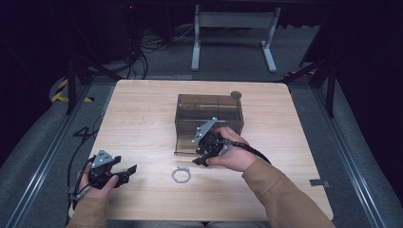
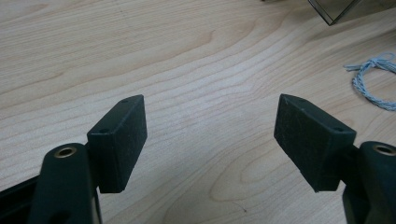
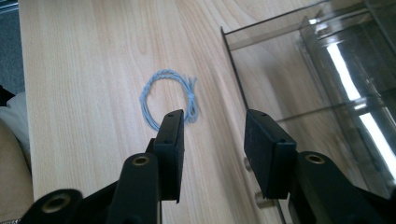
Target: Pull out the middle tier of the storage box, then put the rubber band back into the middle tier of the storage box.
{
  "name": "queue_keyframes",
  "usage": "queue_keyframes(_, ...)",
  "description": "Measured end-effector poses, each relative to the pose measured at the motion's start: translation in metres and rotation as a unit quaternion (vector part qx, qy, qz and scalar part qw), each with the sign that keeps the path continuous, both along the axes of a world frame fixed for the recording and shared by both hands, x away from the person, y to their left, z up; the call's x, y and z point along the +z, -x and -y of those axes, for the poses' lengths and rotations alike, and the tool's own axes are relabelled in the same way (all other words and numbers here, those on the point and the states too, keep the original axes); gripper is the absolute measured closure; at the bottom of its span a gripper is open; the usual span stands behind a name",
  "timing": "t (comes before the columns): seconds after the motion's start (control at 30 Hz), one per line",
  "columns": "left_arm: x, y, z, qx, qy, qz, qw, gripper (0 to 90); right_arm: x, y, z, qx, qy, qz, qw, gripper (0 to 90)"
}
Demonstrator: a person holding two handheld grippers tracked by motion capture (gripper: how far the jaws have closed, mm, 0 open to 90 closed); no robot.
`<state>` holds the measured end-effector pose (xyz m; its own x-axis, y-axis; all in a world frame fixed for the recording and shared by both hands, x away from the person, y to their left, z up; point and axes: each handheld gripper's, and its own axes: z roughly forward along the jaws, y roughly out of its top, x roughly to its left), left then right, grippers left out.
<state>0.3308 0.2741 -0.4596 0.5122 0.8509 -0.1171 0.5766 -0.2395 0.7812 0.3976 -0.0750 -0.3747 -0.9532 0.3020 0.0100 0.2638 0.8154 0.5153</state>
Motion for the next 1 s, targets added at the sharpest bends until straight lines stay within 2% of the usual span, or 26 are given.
queue_keyframes(0.33, 0.0, 0.0, -0.001, 0.001, 0.002, 0.001, 1.0, 26.5, -0.012, 0.003, -0.018, 0.007, 0.012, -0.005, 0.9999, 59.4)
queue_keyframes(0.63, 0.0, 0.0, -0.001, 0.001, 0.003, 0.0, 1.0, 26.5, -0.03, 0.003, -0.032, 0.01, 0.021, -0.008, 0.9997, 59.6)
queue_keyframes(0.77, 0.0, 0.0, -0.001, 0.002, 0.002, 0.001, 1.0, 26.5, -0.035, 0.005, -0.035, 0.005, 0.03, -0.017, 0.9994, 59.5)
queue_keyframes(0.8, 0.0, 0.0, -0.001, 0.001, 0.002, 0.002, 1.0, 26.4, -0.037, 0.003, -0.037, 0.009, 0.029, -0.011, 0.9995, 59.5)
queue_keyframes(1.0, 0.0, 0.0, 0.0, -0.002, 0.001, 0.0, 1.0, 26.5, -0.045, 0.003, -0.039, 0.01, 0.033, -0.013, 0.9993, 59.5)
